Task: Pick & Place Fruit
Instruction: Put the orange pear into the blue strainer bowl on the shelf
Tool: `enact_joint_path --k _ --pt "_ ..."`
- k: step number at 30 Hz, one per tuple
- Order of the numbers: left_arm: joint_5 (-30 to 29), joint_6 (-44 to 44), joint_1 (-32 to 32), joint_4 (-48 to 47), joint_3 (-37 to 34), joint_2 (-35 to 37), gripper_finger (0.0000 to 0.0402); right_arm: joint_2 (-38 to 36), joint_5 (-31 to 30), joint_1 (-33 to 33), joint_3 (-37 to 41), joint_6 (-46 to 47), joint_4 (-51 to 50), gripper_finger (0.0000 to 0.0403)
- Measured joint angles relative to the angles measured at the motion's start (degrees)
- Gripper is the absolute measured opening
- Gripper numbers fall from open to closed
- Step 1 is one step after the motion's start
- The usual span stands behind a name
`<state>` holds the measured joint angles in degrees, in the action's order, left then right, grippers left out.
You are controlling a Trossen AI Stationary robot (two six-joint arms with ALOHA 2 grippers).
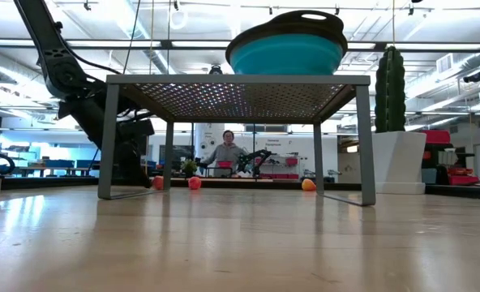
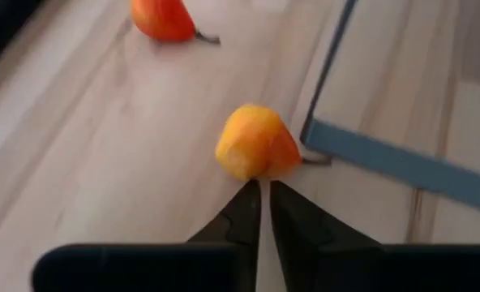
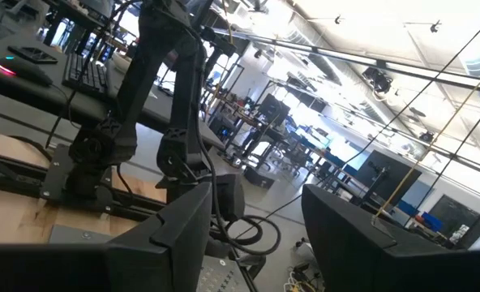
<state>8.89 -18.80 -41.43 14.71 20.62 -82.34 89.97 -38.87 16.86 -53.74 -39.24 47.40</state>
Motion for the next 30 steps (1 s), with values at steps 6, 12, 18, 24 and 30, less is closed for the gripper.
enact_joint_path --k 6,12,18,24,30 --pt "-0.48 1.44 0.02 -4.65 0.01 3.93 0.0081 0.00 0.00 0.00 0.00 0.00 0.00 0.0202" --pt "0.03 3.71 0.23 -4.07 0.00 7.00 0.0138 0.00 0.02 0.00 0.01 0.00 0.00 0.0202" --pt "-1.77 3.26 2.86 -0.05 0.07 6.82 0.0202 0.00 0.04 0.04 0.01 0.21 0.01 0.0202" --pt "-5.33 1.69 3.56 5.08 0.11 4.99 0.0257 0.00 0.07 0.04 0.02 1.51 0.02 0.0202" --pt "-3.18 1.17 3.58 8.34 0.07 -0.23 0.0296 0.02 0.07 0.04 0.00 2.74 -0.45 0.0202"
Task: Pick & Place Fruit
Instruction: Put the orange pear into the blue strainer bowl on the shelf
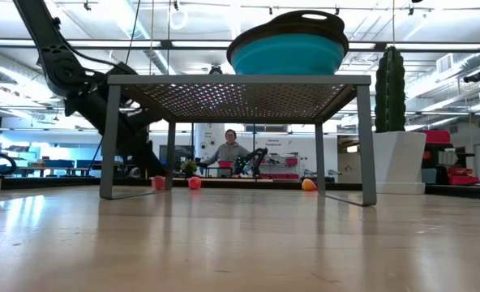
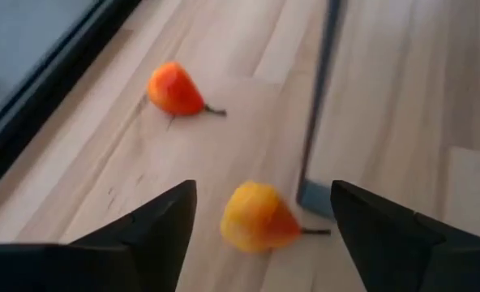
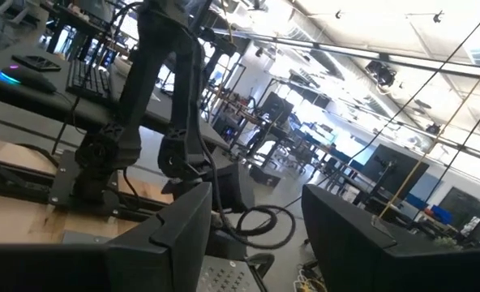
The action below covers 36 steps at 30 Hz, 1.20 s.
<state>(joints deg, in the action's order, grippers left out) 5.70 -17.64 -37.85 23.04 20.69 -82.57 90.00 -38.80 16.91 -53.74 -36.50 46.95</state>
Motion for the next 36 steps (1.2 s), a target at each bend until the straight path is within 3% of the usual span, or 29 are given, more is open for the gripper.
enact_joint_path --k 7,19,36 --pt "-3.00 -1.08 -0.15 2.79 0.02 -3.92 0.0304 0.00 -0.03 0.02 0.01 0.50 -0.52 0.0202" --pt "-1.63 -0.34 -0.18 4.46 0.02 -5.07 0.0304 0.00 -0.03 0.07 0.02 2.57 -0.71 0.0202" --pt "-8.50 -0.17 -0.08 5.36 0.06 -7.12 0.0304 0.00 -0.07 0.42 0.00 2.63 -0.85 0.0202"
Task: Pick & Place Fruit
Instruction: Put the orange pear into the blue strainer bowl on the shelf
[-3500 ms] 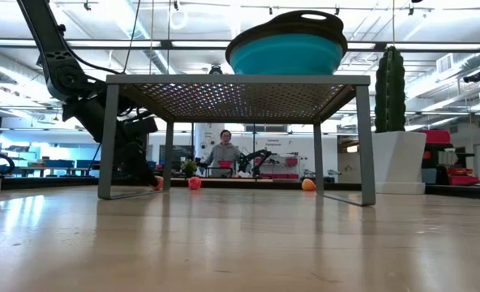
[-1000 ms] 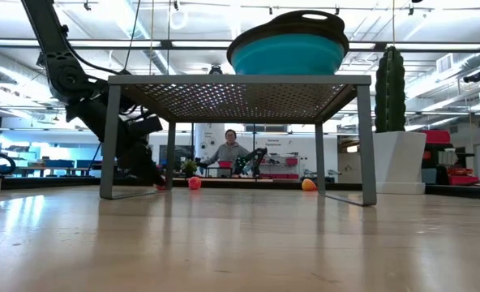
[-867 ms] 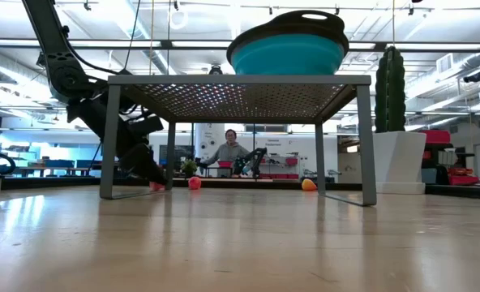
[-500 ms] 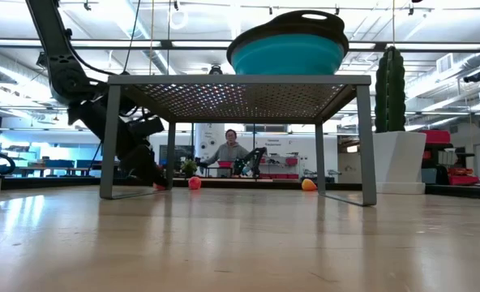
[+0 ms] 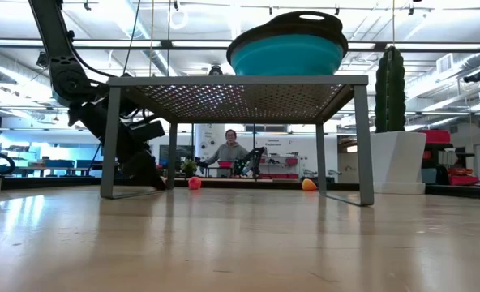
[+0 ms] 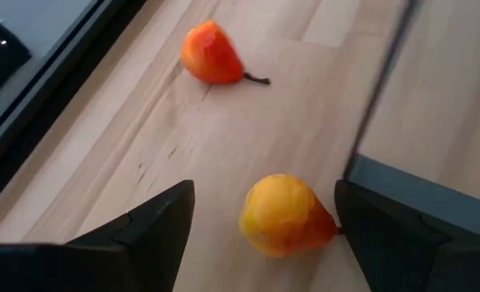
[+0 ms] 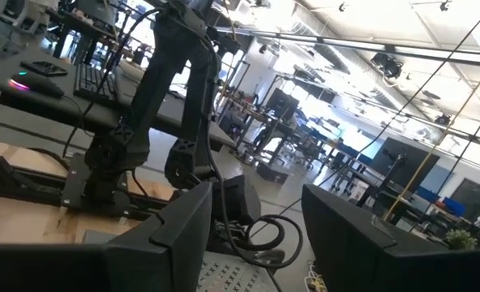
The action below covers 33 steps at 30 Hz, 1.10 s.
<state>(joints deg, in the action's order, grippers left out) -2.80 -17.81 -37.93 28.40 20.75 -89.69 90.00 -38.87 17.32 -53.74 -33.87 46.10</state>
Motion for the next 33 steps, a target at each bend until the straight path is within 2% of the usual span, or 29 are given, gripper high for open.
enact_joint_path --k 5,21,33 --pt "0.82 0.66 -0.07 -0.23 0.00 -0.04 0.0293 0.01 0.02 0.02 0.01 0.00 0.01 0.0202" --pt "2.99 0.95 -0.07 -3.24 0.13 -0.33 0.0173 0.00 0.02 0.02 0.02 0.00 0.01 0.0202" --pt "3.60 2.14 -0.09 -3.73 0.07 -0.35 0.0164 0.00 0.02 0.02 0.02 0.00 -0.01 0.0202"
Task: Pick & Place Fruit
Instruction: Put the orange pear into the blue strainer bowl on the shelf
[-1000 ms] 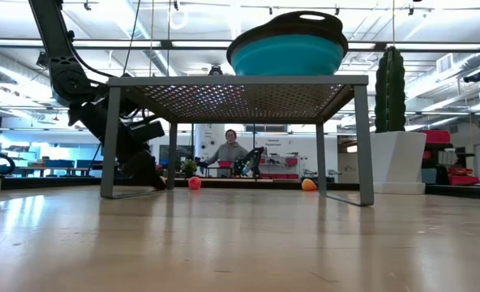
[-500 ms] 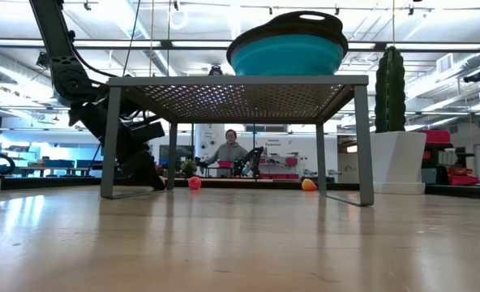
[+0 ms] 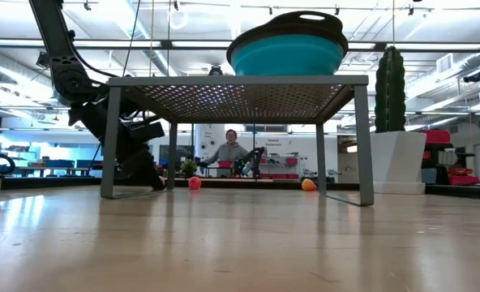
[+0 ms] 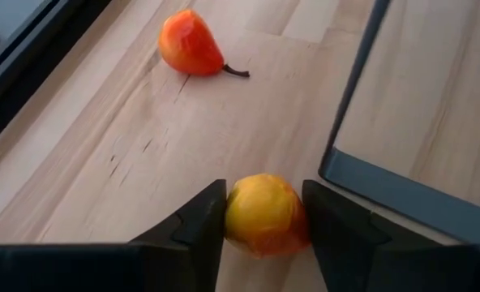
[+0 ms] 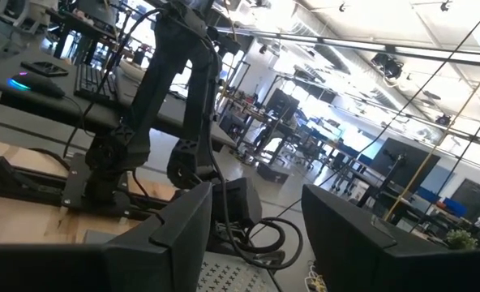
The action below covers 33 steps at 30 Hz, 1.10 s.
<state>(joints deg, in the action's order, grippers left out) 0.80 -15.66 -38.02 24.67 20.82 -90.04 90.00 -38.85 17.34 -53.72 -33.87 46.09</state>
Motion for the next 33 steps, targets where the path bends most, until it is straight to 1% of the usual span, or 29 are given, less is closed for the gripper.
enact_joint_path --k 6,14,18,22,24,28,30,33 --pt "-0.50 0.44 0.02 -2.24 -0.09 1.93 0.0158 0.00 -0.01 0.00 -0.02 0.00 -0.02 0.0202" --pt "-3.48 1.40 0.01 -8.23 -0.28 9.84 0.0155 0.00 0.00 0.00 -0.02 0.00 -0.22 0.0202" --pt "-8.48 0.40 0.04 -13.88 -0.31 13.89 0.0151 0.00 -0.02 0.02 -0.01 0.00 -0.24 0.0202" --pt "-15.94 1.51 0.04 -18.06 -0.31 18.19 0.0152 0.00 -0.02 0.02 0.00 0.00 -0.24 0.0202" --pt "-18.16 1.98 0.04 -18.85 -0.30 20.78 0.0151 0.00 -0.02 0.02 -0.01 0.00 -0.24 0.0202" --pt "-19.22 2.26 0.04 -18.92 -0.24 27.65 0.0146 0.00 -0.02 0.02 -0.01 0.00 -0.24 0.0202" --pt "-19.41 2.32 0.04 -18.87 -0.22 31.98 0.0147 0.00 -0.04 0.02 -0.01 0.00 -0.24 0.0202" --pt "-18.06 2.47 0.06 -18.91 -0.20 39.21 0.0148 0.00 -0.04 0.02 -0.01 -0.02 -0.24 0.0202"
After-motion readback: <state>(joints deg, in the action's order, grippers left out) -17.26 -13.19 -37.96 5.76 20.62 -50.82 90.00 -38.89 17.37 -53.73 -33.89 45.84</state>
